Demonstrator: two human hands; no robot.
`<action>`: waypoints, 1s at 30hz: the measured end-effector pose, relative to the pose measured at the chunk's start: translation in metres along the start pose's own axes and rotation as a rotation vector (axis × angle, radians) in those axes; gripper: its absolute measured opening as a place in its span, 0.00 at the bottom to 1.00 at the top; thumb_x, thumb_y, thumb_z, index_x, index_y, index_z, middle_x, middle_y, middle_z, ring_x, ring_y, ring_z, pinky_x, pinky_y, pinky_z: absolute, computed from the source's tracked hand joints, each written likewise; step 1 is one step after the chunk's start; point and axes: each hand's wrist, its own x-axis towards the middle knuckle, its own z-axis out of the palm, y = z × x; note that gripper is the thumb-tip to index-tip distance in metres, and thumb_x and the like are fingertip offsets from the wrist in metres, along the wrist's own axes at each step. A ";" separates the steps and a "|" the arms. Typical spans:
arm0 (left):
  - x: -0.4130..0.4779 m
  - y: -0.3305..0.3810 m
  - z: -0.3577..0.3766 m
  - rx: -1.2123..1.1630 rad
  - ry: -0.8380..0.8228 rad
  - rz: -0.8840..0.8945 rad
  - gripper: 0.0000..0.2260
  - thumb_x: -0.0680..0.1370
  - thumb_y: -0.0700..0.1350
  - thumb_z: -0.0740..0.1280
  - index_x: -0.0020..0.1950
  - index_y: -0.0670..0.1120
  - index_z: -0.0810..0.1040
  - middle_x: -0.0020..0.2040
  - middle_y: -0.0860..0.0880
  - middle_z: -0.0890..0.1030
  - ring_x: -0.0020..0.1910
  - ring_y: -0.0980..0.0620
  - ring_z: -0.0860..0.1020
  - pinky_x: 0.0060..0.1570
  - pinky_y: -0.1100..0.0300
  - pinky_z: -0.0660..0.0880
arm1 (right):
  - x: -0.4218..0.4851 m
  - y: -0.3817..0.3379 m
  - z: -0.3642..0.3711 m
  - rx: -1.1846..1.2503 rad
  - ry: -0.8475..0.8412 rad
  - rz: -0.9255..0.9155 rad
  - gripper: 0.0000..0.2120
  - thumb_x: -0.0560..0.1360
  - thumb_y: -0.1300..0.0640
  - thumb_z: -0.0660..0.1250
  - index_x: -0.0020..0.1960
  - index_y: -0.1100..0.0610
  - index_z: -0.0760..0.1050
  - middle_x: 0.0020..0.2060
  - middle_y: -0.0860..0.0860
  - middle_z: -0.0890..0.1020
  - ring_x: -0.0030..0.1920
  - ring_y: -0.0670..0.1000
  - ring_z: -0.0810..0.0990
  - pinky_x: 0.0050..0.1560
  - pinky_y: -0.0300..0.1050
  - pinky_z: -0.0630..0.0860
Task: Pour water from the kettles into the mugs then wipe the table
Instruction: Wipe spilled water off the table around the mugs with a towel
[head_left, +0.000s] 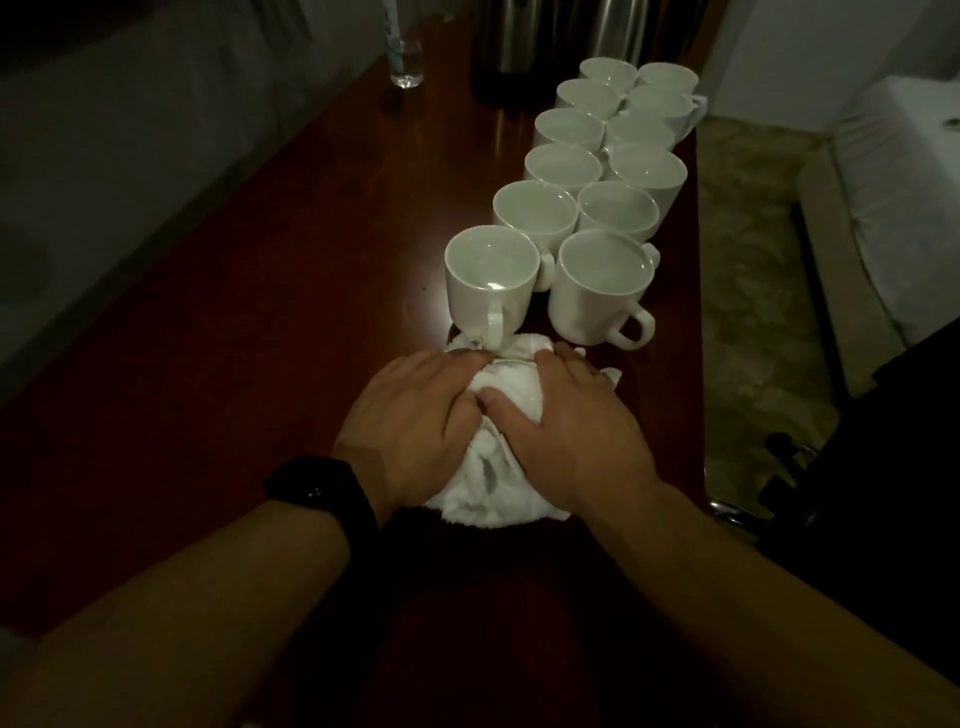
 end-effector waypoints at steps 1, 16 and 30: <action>-0.001 0.001 0.000 -0.001 0.005 -0.006 0.36 0.75 0.58 0.43 0.74 0.45 0.74 0.69 0.46 0.79 0.67 0.47 0.75 0.71 0.46 0.67 | -0.001 0.000 0.000 0.009 0.003 0.001 0.53 0.67 0.22 0.40 0.81 0.55 0.58 0.79 0.55 0.65 0.79 0.54 0.61 0.78 0.57 0.61; -0.050 0.025 0.013 -0.034 0.046 -0.040 0.34 0.75 0.58 0.45 0.73 0.48 0.75 0.68 0.49 0.80 0.68 0.49 0.74 0.72 0.48 0.65 | -0.060 0.004 0.007 0.045 0.040 0.005 0.50 0.68 0.23 0.43 0.78 0.54 0.64 0.77 0.52 0.69 0.77 0.52 0.65 0.78 0.50 0.60; -0.091 0.041 0.029 -0.016 0.134 -0.028 0.28 0.76 0.55 0.50 0.68 0.50 0.80 0.61 0.50 0.84 0.61 0.47 0.77 0.64 0.50 0.67 | -0.112 0.000 -0.007 -0.157 0.083 -0.007 0.38 0.73 0.26 0.46 0.64 0.53 0.74 0.55 0.53 0.80 0.55 0.54 0.76 0.58 0.52 0.73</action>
